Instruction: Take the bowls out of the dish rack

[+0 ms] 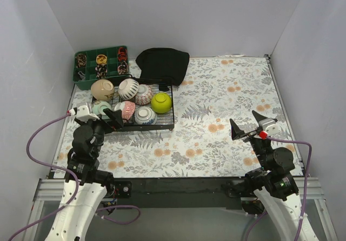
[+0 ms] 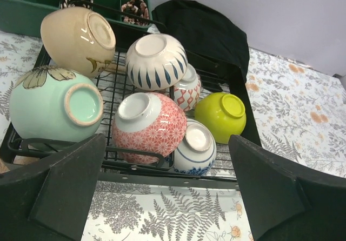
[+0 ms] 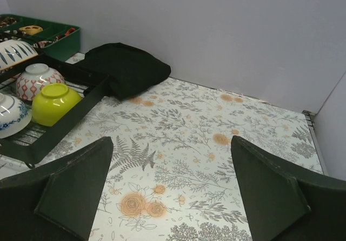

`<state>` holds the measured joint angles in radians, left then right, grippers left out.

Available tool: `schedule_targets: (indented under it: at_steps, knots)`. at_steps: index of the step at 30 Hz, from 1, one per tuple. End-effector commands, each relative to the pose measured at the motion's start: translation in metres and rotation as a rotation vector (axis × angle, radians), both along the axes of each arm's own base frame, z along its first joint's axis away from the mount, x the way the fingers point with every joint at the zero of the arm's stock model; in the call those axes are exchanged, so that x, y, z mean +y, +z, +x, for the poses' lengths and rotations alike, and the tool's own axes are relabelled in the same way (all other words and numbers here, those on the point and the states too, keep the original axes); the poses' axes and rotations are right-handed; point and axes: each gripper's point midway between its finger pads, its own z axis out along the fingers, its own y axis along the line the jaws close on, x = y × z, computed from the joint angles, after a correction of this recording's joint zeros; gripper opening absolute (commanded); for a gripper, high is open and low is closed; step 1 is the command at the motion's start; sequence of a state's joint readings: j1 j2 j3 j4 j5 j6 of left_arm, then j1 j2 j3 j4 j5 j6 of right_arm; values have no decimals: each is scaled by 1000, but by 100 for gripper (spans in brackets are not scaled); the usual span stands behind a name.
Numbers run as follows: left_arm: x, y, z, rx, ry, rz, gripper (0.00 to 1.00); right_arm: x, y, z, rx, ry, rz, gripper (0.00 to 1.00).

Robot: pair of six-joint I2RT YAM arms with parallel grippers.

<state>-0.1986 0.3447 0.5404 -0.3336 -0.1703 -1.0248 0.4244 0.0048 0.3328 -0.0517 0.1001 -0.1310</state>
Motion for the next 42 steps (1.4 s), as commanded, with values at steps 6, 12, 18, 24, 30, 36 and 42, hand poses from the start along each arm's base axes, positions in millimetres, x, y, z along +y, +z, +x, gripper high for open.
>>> schedule_targets:
  at_steps: [6, 12, 18, 24, 30, 36, 42]
  knots:
    - [-21, -19, 19, 129, -106, 34, 98, -23, 55, -36, -232, -29, 125, 99]
    - [-25, -19, 35, 214, -158, 156, 98, -21, 51, -34, -225, -25, 116, 99]
    - [-27, -12, 52, 294, -188, 236, 98, -20, 51, -34, -224, -23, 114, 99]
    - [-36, -30, 60, 456, -259, 340, 98, -18, 50, -35, -222, -10, 115, 99]
    - [-41, -49, 70, 565, -227, 498, 98, -18, 50, -35, -223, -10, 113, 99]
    - [-42, -58, 81, 600, -211, 562, 98, -18, 50, -34, -222, -10, 111, 99]
    - [-38, -71, 88, 659, -174, 598, 98, -18, 49, -34, -222, -15, 112, 99]
